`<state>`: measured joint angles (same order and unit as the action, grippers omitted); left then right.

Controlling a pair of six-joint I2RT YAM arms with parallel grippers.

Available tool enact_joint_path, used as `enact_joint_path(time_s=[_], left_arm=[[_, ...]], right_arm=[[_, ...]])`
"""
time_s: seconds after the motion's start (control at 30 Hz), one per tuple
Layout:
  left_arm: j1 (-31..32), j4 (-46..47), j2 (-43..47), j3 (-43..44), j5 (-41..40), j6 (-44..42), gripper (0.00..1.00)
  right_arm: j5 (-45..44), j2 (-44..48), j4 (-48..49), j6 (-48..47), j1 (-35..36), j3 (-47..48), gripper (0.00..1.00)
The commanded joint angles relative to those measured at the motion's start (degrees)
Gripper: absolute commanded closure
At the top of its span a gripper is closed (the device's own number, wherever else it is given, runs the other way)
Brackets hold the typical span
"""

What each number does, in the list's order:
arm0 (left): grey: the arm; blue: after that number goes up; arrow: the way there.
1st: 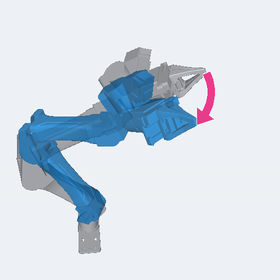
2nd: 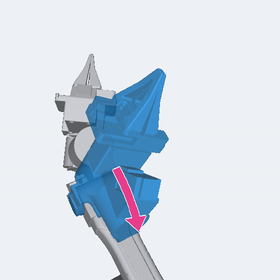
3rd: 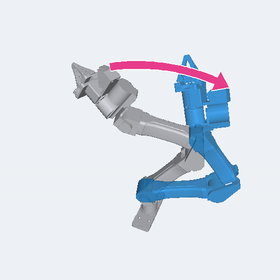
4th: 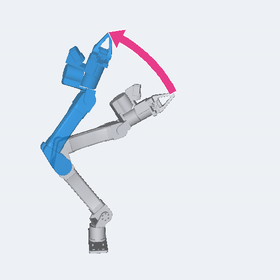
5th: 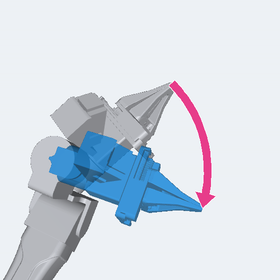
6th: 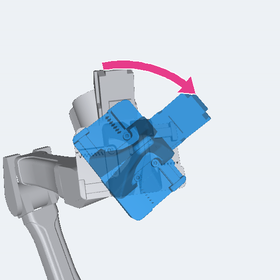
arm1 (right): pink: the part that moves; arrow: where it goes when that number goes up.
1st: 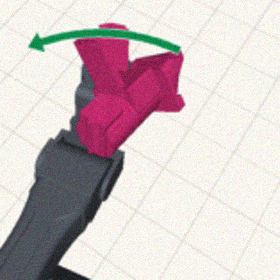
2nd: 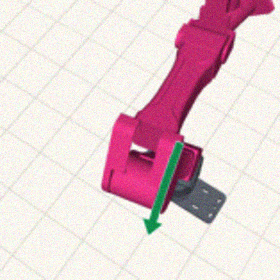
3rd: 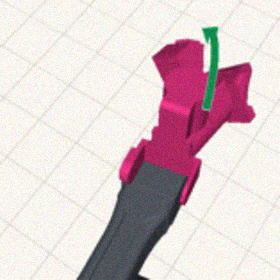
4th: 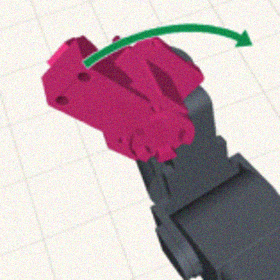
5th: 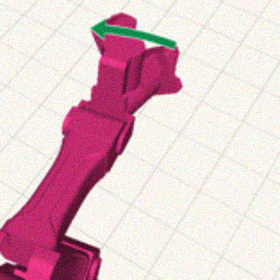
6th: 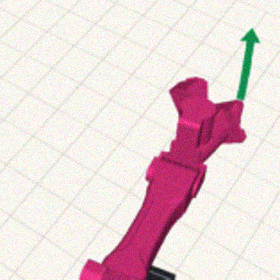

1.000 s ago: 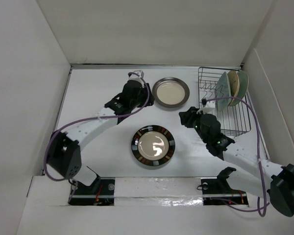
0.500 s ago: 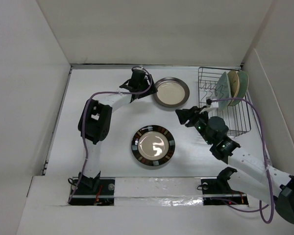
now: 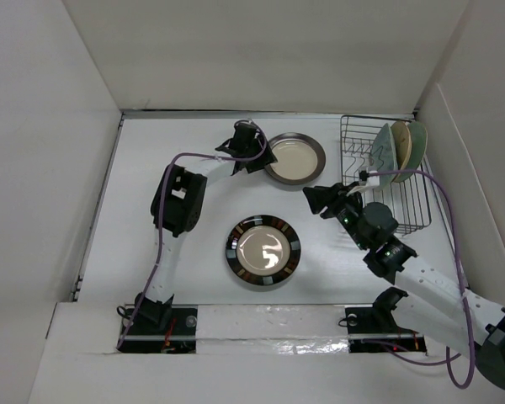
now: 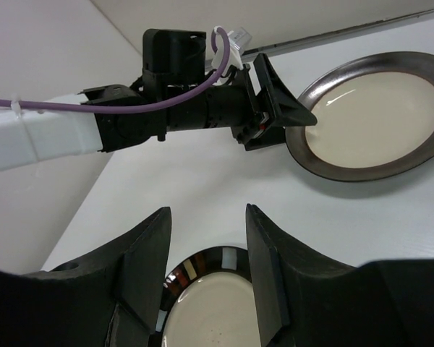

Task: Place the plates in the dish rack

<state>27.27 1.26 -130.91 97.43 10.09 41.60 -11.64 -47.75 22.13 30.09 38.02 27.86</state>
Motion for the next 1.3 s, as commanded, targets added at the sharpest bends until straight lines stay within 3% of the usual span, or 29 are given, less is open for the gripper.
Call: enact_joint_path(time_s=[0.0, 0.13, 0.27, 0.33, 0.63, 0.7, 0.73, 0.77, 0.97, 1.0, 1.03, 1.13, 1.23, 1.27], left_arm=[[-0.72, 2.78, -0.57, 1.19, 1.77, 1.72, 0.48], [-0.72, 6.47, -1.98, 0.58, 3.62, 2.51, 0.71], [-0.72, 10.6, -1.8, -1.45, 3.98, 4.36, 0.86], [-0.72, 12.27, -1.28, -2.5, 3.28, 4.01, 1.0], [-6.51, 26.42, 16.37, -17.0, 1.16, 1.64, 1.0], [-7.31, 28.27, 21.91, -19.28, 0.81, 0.76, 1.0], [-7.32, 28.36, 23.67, -19.73, 0.2, 0.06, 1.0], [-7.32, 28.28, 27.17, -20.17, -0.24, -1.77, 1.0], [-7.32, 23.53, 41.05, -23.33, -0.25, -6.97, 1.0], [-7.32, 23.09, 43.09, -25.16, -0.33, -7.85, 1.0], [-7.32, 22.74, 44.94, -25.96, -0.24, -8.29, 1.0], [-7.84, 21.33, 52.14, -29.57, 1.68, -8.91, 1.0], [-7.84, 21.24, 60.48, -34.84, 4.4, -7.51, 1.0], [-7.84, 21.07, 61.73, -35.98, 5.02, -7.33, 1.0]], right_arm=[[0.13, 0.11, 2.74, 0.41, 0.56, -0.43, 0.49], [0.65, -0.68, 2.57, 0.32, 0.56, -0.26, 0.5], [-0.75, -0.77, 2.48, -0.2, 0.56, -0.43, 0.53], [-0.58, -0.77, 1.52, -0.38, -0.05, 0.09, 0.53], [1.18, -2.96, 3.62, -1.26, -1.63, -0.26, 0.55], [4.06, -5.68, 3.27, -1.78, -2.25, 0.7, 0.68], [5.39, -6.56, 3.18, -2.05, -2.25, 1.23, 0.91], [6.7, -8.05, 3.18, -2.75, -2.25, 2.11, 1.0], [9.44, -10.79, 4.68, -3.81, -1.63, 2.99, 1.0], [9.35, -11.05, 4.76, -3.81, -1.63, 3.08, 0.97], [9.09, -11.23, 5.2, -3.72, -1.63, 3.17, 0.74], [10.14, -11.75, 4.94, -3.19, -2.24, 4.22, 0.31], [11.2, -10.62, 5.46, -1.35, -4.0, 4.57, 0.07], [11.2, -10.53, 5.12, -0.56, -5.14, 4.92, 0.04]])
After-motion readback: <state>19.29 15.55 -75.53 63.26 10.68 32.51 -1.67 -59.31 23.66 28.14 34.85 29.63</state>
